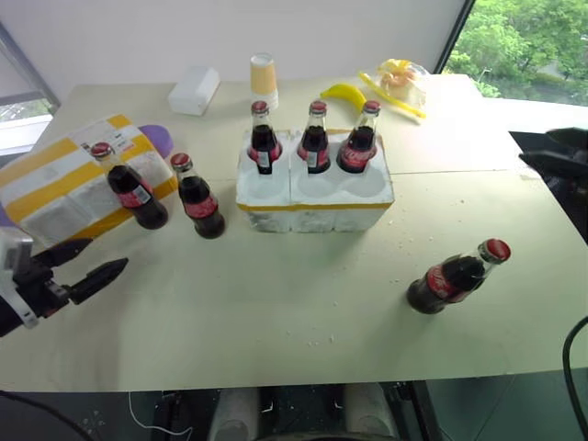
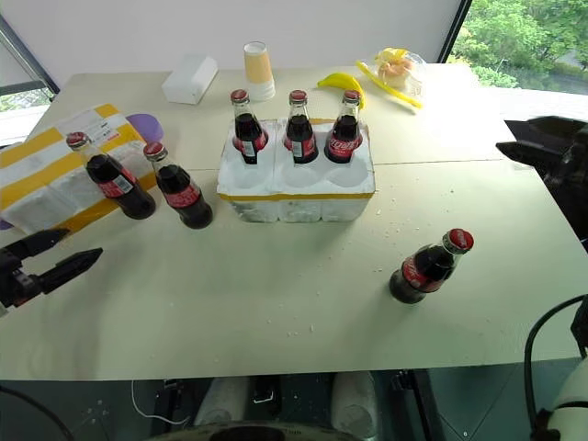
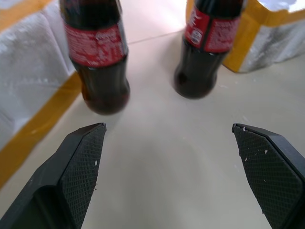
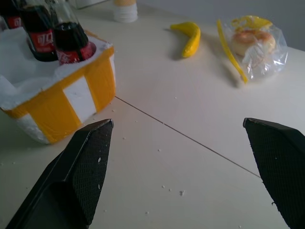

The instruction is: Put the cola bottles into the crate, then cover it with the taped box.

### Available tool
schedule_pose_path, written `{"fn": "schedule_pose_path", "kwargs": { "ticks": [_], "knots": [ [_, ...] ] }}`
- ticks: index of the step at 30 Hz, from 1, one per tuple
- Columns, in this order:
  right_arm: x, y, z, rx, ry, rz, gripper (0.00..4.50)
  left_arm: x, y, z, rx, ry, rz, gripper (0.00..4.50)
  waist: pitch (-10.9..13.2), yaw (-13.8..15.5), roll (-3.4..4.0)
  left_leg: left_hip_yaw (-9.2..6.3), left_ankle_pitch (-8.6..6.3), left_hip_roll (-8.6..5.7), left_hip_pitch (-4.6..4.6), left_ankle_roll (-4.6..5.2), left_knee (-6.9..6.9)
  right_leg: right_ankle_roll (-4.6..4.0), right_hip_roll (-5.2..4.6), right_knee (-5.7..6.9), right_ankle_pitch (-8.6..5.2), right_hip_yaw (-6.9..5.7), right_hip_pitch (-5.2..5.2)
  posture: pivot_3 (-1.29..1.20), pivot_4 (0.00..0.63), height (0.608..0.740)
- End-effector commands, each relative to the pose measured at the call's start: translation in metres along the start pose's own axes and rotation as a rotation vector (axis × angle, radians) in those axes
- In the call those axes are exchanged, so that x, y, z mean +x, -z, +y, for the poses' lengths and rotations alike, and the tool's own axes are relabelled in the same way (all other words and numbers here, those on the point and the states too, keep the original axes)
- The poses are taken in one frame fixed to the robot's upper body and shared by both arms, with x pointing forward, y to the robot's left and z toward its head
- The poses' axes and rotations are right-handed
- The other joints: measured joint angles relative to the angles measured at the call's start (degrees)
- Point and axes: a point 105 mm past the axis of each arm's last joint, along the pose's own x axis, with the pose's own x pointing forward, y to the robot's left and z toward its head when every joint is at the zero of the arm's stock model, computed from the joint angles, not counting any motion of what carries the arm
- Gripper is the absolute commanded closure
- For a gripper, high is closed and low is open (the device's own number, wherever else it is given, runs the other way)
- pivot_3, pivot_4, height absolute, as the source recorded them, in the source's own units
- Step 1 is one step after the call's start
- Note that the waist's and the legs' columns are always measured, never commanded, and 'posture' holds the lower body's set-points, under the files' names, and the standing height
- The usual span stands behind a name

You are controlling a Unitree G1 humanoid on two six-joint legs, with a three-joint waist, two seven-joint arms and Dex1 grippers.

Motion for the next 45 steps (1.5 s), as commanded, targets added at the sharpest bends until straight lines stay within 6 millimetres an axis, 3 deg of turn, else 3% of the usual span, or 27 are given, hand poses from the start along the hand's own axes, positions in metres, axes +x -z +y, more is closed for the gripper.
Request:
{"fn": "schedule_pose_path", "kwargs": {
  "ticks": [1,9,18,28,45],
  "knots": [
    [-0.001,-0.044,0.022,-0.061,-0.152,-0.074,0.0,0.008,-0.008,0.009,0.046,-0.052,-0.026,0.06,0.0,0.02,0.0,-0.01,0.0,0.0,0.0,0.0,0.0,0.03,0.0,0.01,0.02,0.0,0.0,0.0,0.15,0.74],
    [0.008,-0.077,0.083,-0.121,-0.402,-0.1,0.0,0.041,-0.004,0.02,0.038,-0.114,-0.061,0.06,-0.01,0.91,-0.02,-0.01,0.0,0.03,-0.01,-0.01,0.01,0.18,-0.02,0.13,0.13,-0.01,-0.04,0.0,0.15,0.74],
    [0.009,-0.087,0.117,-0.136,-0.48,-0.131,0.0,0.07,-0.011,0.028,0.048,-0.113,-0.098,0.06,-0.04,1.01,-0.12,-0.03,0.0,-0.01,-0.04,0.0,0.07,0.15,-0.04,0.16,0.16,-0.01,-0.04,0.0,0.15,0.74],
    [0.012,-0.09,0.129,-0.138,-0.493,-0.153,0.0,0.097,-0.021,0.031,0.06,-0.096,-0.131,0.06,-0.05,1.12,-0.13,-0.02,0.0,-0.11,-0.04,0.01,0.11,0.16,-0.02,0.2,0.16,-0.01,-0.03,0.0,0.15,0.74],
    [0.011,-0.085,0.125,-0.121,-0.436,-0.165,0.0,0.133,-0.023,0.038,0.061,-0.093,-0.144,0.06,-0.05,1.11,-0.17,-0.05,0.02,-0.16,-0.02,0.04,0.17,0.18,-0.01,0.21,0.17,-0.04,0.06,0.0,0.15,0.74]
  ]
}}
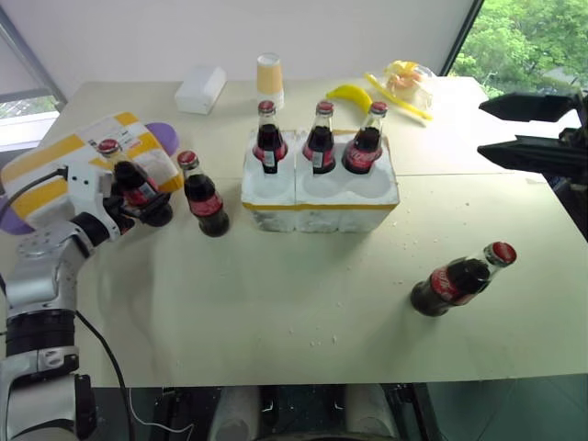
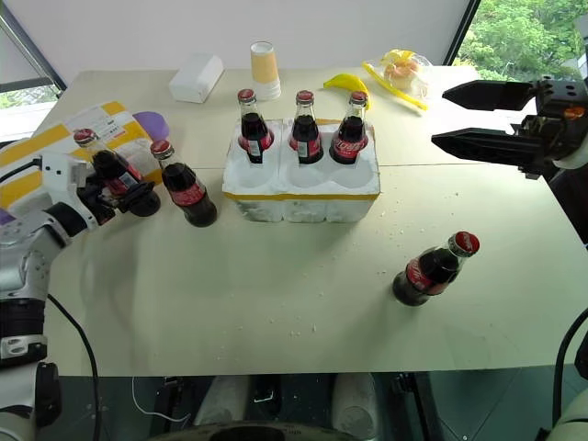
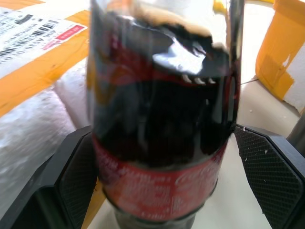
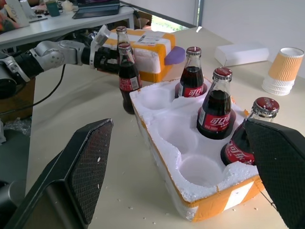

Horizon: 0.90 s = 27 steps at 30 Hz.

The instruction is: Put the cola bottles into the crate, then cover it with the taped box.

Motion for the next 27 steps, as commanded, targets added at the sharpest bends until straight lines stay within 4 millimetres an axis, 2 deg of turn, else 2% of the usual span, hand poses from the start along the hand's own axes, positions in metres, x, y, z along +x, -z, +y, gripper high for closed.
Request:
{"fn": "schedule_pose_path", "kwargs": {
  "ticks": [1,2,3,7,13,21,27],
  "knots": [
    [-0.007,-0.016,0.004,-0.075,0.021,-0.026,0.0,0.004,-0.011,0.003,0.033,-0.004,-0.034,0.06,0.0,0.0,0.0,0.0,0.0,0.0,0.0,0.0,0.0,0.0,0.0,0.0,0.0,0.0,0.01,0.0,0.15,0.74],
    [-0.007,-0.015,0.004,-0.075,0.027,-0.027,0.0,0.004,-0.011,0.004,0.03,-0.004,-0.036,0.06,0.0,-0.01,0.0,0.0,0.0,0.0,0.0,0.0,0.01,0.0,0.0,0.0,0.0,0.0,0.01,0.0,0.15,0.74],
    [-0.007,-0.015,0.003,-0.075,0.032,-0.028,0.0,0.004,-0.012,0.004,0.031,0.0,-0.042,0.3,0.0,-0.01,0.0,0.0,0.0,0.0,0.0,0.0,0.01,0.0,0.0,0.0,0.0,0.0,0.01,0.0,0.15,0.74],
    [-0.007,-0.015,0.001,-0.071,0.043,-0.032,0.0,0.003,-0.014,0.005,0.033,0.007,-0.046,1.71,0.01,0.02,-0.02,-0.01,0.0,0.0,0.0,0.0,0.01,0.0,0.0,0.0,0.0,0.0,0.02,0.0,0.15,0.74],
    [-0.008,-0.01,-0.002,-0.065,0.061,-0.03,0.0,-0.007,-0.02,0.005,0.046,0.041,-0.034,1.66,0.01,-0.09,-0.04,-0.02,0.0,0.0,0.0,0.01,0.02,0.01,0.0,-0.01,0.0,-0.01,0.02,0.0,0.15,0.74],
    [-0.006,-0.007,-0.004,-0.066,0.066,-0.035,0.0,-0.022,-0.039,-0.004,0.074,0.133,-0.025,1.66,0.09,-0.07,-0.17,-0.03,0.0,0.02,-0.01,0.0,0.02,0.01,0.01,0.0,0.0,-0.01,0.01,0.0,0.15,0.74],
    [-0.006,0.001,-0.008,-0.064,0.074,-0.027,0.0,-0.047,-0.059,-0.024,0.128,0.292,0.02,1.66,0.18,-0.13,-0.32,-0.03,0.0,0.04,-0.06,0.0,0.01,0.01,0.01,-0.05,0.0,-0.01,-0.03,0.0,0.15,0.74]
  ]
}}
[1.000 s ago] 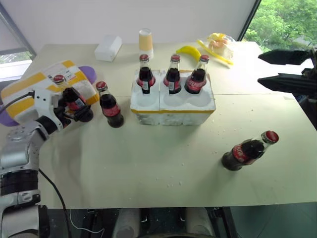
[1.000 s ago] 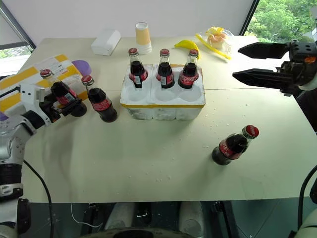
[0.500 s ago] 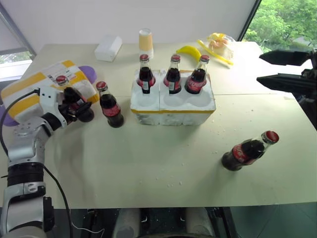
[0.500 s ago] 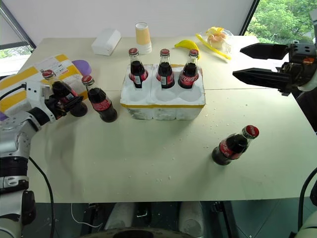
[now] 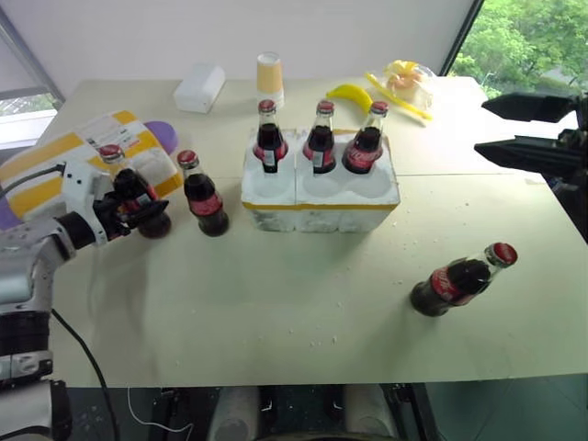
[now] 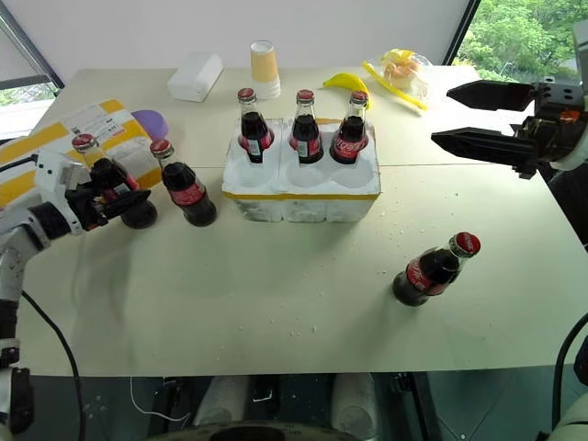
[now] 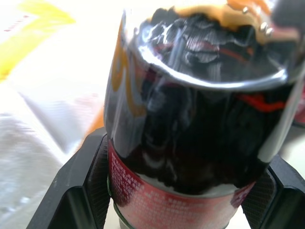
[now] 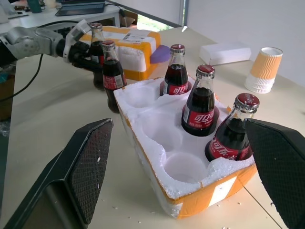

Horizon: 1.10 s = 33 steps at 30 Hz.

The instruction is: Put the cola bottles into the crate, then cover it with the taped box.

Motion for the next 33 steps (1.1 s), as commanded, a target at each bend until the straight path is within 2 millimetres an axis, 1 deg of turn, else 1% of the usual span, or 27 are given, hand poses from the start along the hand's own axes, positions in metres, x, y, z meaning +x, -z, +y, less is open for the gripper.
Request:
{"fn": "schedule_pose_path", "kwargs": {
  "ticks": [1,4,7,13,15,16,20,21,24,27,29,33],
  "knots": [
    [-0.005,-0.005,-0.001,-0.034,0.018,-0.022,0.0,-0.021,-0.044,-0.012,0.1,0.078,-0.077,1.66,0.0,0.07,0.0,0.0,0.0,0.0,0.0,0.0,0.0,0.0,0.0,0.01,0.0,0.0,0.0,0.0,0.15,0.74],
    [-0.004,-0.002,-0.003,-0.03,0.02,-0.022,0.0,-0.032,-0.057,-0.03,0.116,0.186,-0.053,1.66,0.01,0.06,0.0,0.01,0.0,0.0,0.0,0.0,0.0,-0.01,0.0,0.02,0.0,0.0,-0.01,0.0,0.15,0.74],
    [-0.002,0.001,-0.003,-0.027,0.018,-0.02,0.0,-0.042,-0.078,-0.048,0.139,0.313,-0.034,1.66,0.02,0.05,0.0,0.01,0.0,0.02,-0.01,-0.01,0.0,0.0,-0.01,0.01,-0.01,0.0,-0.03,0.0,0.15,0.74],
    [0.001,0.004,-0.005,-0.024,0.017,-0.026,0.0,-0.055,-0.134,-0.082,0.235,0.569,-0.028,1.66,0.06,0.16,-0.06,0.01,0.0,-0.04,-0.04,-0.01,0.0,0.0,0.01,0.05,-0.02,0.01,-0.04,0.0,0.15,0.74],
    [0.001,0.005,-0.005,-0.023,0.02,-0.03,0.0,-0.057,-0.154,-0.092,0.276,0.643,-0.047,1.66,0.06,0.16,-0.04,0.04,0.0,-0.07,-0.02,-0.01,0.0,0.0,0.03,0.01,-0.01,0.01,0.0,0.0,0.15,0.74],
    [0.001,0.005,-0.005,-0.022,0.022,-0.032,0.0,-0.054,-0.165,-0.097,0.295,0.674,-0.07,1.66,0.06,0.25,-0.04,0.05,0.01,-0.09,0.0,-0.01,0.0,0.02,0.04,0.03,-0.02,0.01,0.03,0.0,0.15,0.74],
    [0.001,0.006,-0.005,-0.017,0.033,-0.043,0.0,-0.032,-0.204,-0.118,0.33,0.771,-0.156,1.66,0.06,0.53,-0.04,0.11,0.05,-0.14,0.04,-0.03,0.07,0.1,0.08,0.12,-0.07,-0.02,0.14,0.0,0.15,0.74],
    [0.002,0.006,-0.005,-0.017,0.035,-0.044,0.0,-0.026,-0.211,-0.123,0.339,0.792,-0.169,1.66,0.06,0.59,-0.04,0.11,0.05,-0.15,0.04,-0.03,0.1,0.11,0.08,0.13,-0.08,-0.02,0.15,0.0,0.15,0.74],
    [0.002,0.006,-0.004,-0.016,0.044,-0.051,0.0,0.002,-0.225,-0.137,0.377,0.807,-0.19,1.66,0.06,0.68,-0.04,0.11,0.05,-0.16,0.04,-0.02,0.13,0.13,0.07,0.11,-0.09,-0.01,0.18,0.0,0.15,0.74],
    [0.0,0.006,-0.002,-0.015,0.059,-0.059,0.0,0.03,-0.232,-0.152,0.385,0.798,-0.187,1.66,0.07,0.98,-0.04,0.1,0.07,-0.16,0.05,-0.02,0.12,0.17,0.08,0.17,-0.12,-0.01,0.16,0.0,0.15,0.74],
    [0.0,0.007,-0.001,-0.013,0.071,-0.063,0.0,0.046,-0.23,-0.162,0.375,0.786,-0.166,1.66,0.07,1.09,-0.03,0.09,0.07,-0.16,0.04,-0.02,0.12,0.18,0.08,0.17,-0.12,-0.01,0.14,0.0,0.15,0.74],
    [-0.002,0.01,0.002,-0.004,0.089,-0.066,0.0,0.066,-0.226,-0.183,0.37,0.786,-0.155,1.66,0.11,1.14,-0.06,0.08,0.07,-0.15,0.02,-0.02,0.1,0.19,0.08,0.13,-0.13,0.0,0.12,0.0,0.15,0.74]
  ]
}}
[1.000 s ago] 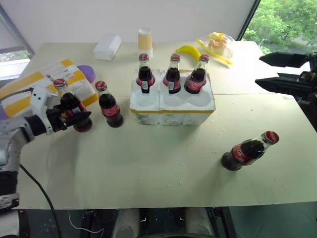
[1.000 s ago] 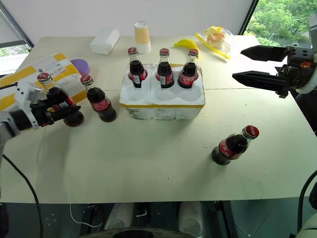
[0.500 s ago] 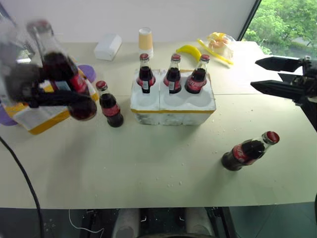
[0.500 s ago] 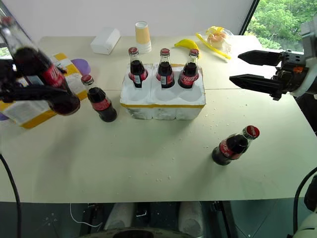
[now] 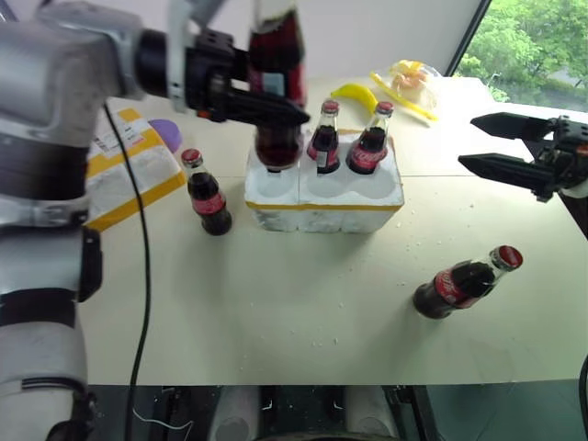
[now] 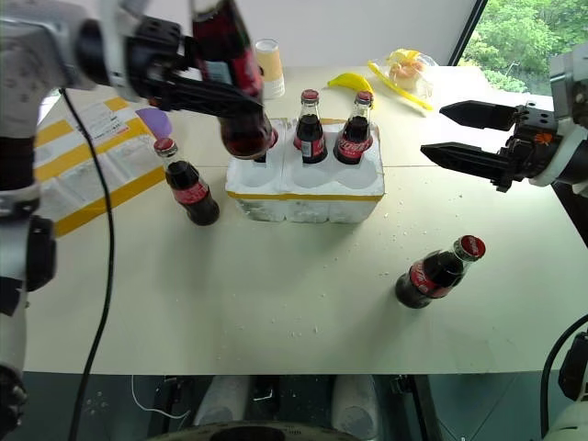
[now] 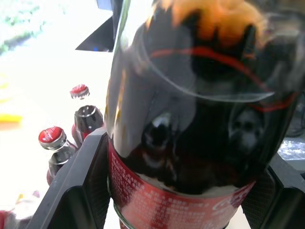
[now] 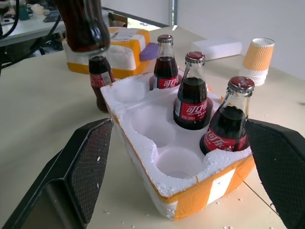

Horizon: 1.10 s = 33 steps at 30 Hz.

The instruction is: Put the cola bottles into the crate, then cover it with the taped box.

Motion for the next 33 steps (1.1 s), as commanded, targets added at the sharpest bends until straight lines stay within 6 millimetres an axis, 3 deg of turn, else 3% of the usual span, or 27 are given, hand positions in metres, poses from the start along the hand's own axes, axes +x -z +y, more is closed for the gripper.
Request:
{"fn": "schedule_pose_path", "kwargs": {
  "ticks": [1,8,16,25,33],
  "knots": [
    [-0.006,-0.013,0.007,-0.046,0.014,-0.039,0.0,0.011,-0.024,-0.004,0.074,-0.054,-0.03,1.66,0.0,0.15,0.0,-0.01,0.0,0.0,0.0,0.0,0.0,0.0,0.0,0.0,0.0,0.0,0.0,0.0,0.15,0.74],
    [-0.008,-0.013,0.006,-0.038,0.049,-0.057,0.0,0.049,-0.02,0.009,-0.008,-0.154,-0.031,1.66,0.01,0.43,-0.02,-0.12,0.0,-0.02,0.01,0.01,0.05,0.0,-0.03,-0.01,0.0,0.0,0.06,0.0,0.15,0.74],
    [-0.005,-0.009,0.002,-0.056,0.072,-0.042,0.0,0.084,0.022,0.029,-0.016,-0.306,0.091,1.66,0.01,0.38,-0.02,-0.11,0.0,-0.02,0.03,0.01,0.03,0.0,-0.02,-0.01,0.0,0.0,0.05,0.0,0.15,0.74],
    [-0.005,-0.011,0.002,-0.067,0.064,-0.03,0.0,0.099,0.049,0.045,-0.063,-0.396,0.069,1.66,0.03,0.5,-0.05,-0.13,0.0,-0.03,0.02,0.02,0.04,-0.01,-0.04,-0.04,0.01,-0.01,0.08,0.0,0.15,0.74],
    [-0.004,-0.006,0.003,-0.058,0.061,-0.017,0.0,0.108,0.061,0.044,-0.135,-0.385,0.044,1.66,0.03,0.37,-0.05,-0.16,0.0,-0.02,0.03,0.02,0.03,-0.01,-0.03,-0.03,0.02,-0.01,0.06,0.0,0.15,0.74]
  ]
}}
